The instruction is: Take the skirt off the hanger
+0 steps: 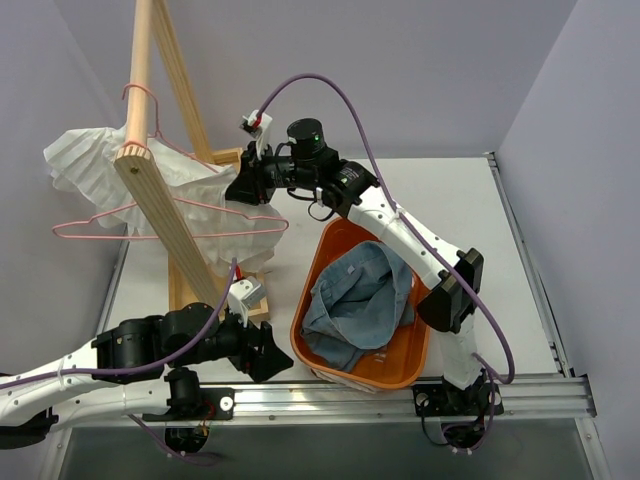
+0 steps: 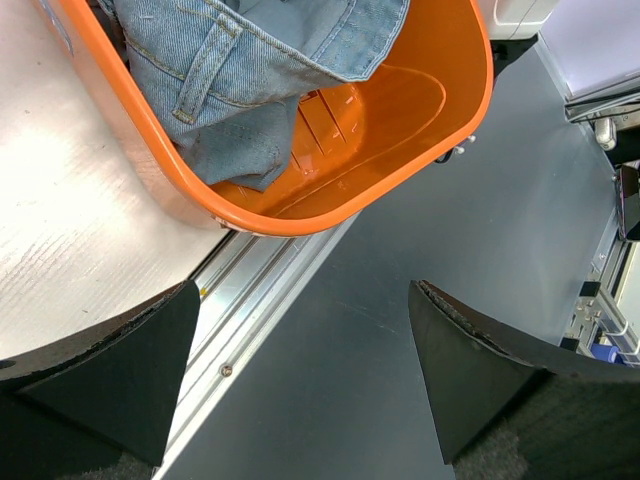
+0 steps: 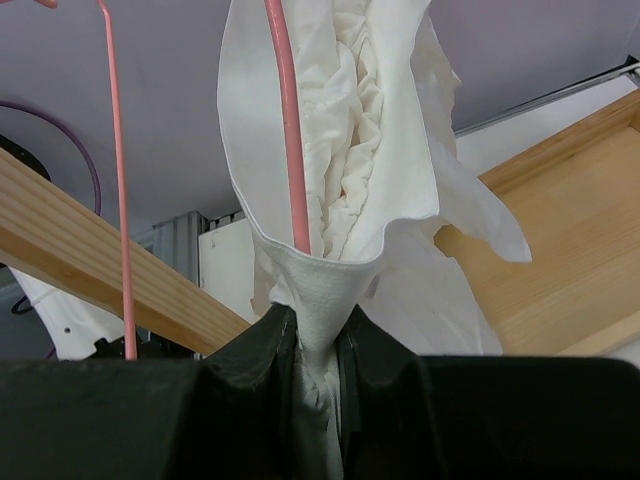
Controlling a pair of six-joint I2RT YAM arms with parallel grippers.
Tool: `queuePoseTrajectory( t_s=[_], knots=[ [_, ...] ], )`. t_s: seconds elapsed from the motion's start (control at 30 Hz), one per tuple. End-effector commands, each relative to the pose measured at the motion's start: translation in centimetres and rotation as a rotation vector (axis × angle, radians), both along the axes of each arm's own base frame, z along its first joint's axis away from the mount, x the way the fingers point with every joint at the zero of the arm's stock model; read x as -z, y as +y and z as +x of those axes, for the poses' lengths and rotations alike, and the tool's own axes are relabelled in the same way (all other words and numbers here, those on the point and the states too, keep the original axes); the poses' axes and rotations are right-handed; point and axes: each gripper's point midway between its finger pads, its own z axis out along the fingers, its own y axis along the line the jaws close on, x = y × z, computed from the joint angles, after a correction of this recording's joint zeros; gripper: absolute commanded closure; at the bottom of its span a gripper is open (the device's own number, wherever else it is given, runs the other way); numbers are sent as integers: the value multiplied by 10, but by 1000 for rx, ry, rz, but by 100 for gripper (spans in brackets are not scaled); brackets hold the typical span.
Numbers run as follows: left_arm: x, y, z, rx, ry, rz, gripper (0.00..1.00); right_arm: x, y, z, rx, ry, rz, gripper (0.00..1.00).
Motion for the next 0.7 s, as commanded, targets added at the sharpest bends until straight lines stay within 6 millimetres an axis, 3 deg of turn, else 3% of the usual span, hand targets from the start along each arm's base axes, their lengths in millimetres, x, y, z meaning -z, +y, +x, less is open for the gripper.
queuePoseTrajectory(
  t_s=[0.0, 0.37, 0.67],
  knots=[
    [1, -3, -1, 0, 10, -2, 6, -66, -16, -4, 33, -107, 142, 100],
    [-6, -6, 0, 1, 6, -14, 6, -141, -39, -14, 64, -169, 342, 100],
    [-3, -3, -1, 0, 14, -15, 6, -163, -59, -18, 32, -141, 478, 100]
  ],
)
